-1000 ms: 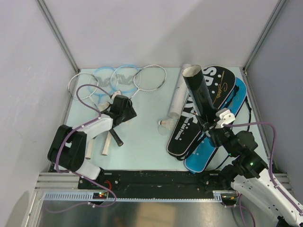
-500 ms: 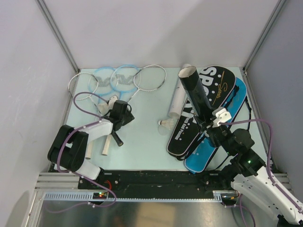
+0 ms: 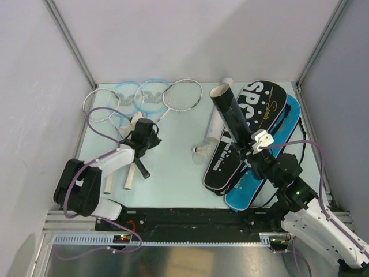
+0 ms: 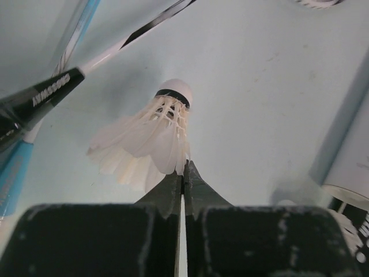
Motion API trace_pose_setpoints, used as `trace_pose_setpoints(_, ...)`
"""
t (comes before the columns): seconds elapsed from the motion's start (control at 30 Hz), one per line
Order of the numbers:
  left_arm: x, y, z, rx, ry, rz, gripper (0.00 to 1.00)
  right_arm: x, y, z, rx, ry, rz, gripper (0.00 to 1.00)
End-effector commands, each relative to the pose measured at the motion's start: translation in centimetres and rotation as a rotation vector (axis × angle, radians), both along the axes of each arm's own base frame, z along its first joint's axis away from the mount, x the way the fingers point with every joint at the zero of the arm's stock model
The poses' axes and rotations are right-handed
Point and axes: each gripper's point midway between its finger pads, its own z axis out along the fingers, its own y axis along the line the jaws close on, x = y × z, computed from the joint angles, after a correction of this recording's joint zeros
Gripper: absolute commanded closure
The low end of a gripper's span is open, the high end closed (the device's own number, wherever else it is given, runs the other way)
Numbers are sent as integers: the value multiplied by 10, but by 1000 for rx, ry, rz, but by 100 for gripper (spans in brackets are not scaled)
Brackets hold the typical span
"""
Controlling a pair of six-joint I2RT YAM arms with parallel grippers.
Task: Pack up the badminton gear
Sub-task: Pick up the shuttlecock at the center of the board, then place the shuttlecock at the shuttle tube.
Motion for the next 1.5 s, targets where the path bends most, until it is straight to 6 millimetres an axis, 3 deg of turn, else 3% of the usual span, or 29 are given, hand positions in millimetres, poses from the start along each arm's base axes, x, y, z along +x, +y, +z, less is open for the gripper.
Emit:
trace_pose_setpoints(0.0,8,-6,71,18,-116,-98,100,-1,20,8,10,-52,93,63)
trace_pose_setpoints(0.17,-17,-21,126,-9,-191,-288,100,-3,41,-12,-141,-105,221,62)
trace_pose_setpoints(0.33,-63,-45,177,-78,-196,-548,100,0,52,20,-168,-327,282,60)
trace_pose_setpoints(0.4,-83,-46,199,-90,-208,-604,100,0,56,21,-203,-405,307,60)
trace_pose_setpoints(0.53,-112,-41,257,-84,-328,-676,100,5,52,12,-289,-482,276,60)
trace_pose_setpoints(0.67,-142,-48,317,-121,-470,-801,100,9,38,5,-362,-516,226,59)
trace_pose_setpoints(0.77,-167,-57,345,-176,-535,-906,100,10,29,6,-401,-540,192,60)
trace_pose_setpoints(0.93,-206,-70,366,-276,-569,-1082,100,12,26,8,-449,-565,185,61)
trace_pose_setpoints(1.1,-221,-73,365,-311,-556,-1148,100,11,31,16,-453,-601,202,62)
trace_pose_setpoints(1.37,-222,-76,345,-323,-486,-1173,100,12,34,19,-493,-618,193,64)
trace_pose_setpoints(1.47,-213,-74,337,-285,-461,-1132,100,10,33,22,-498,-626,183,64)
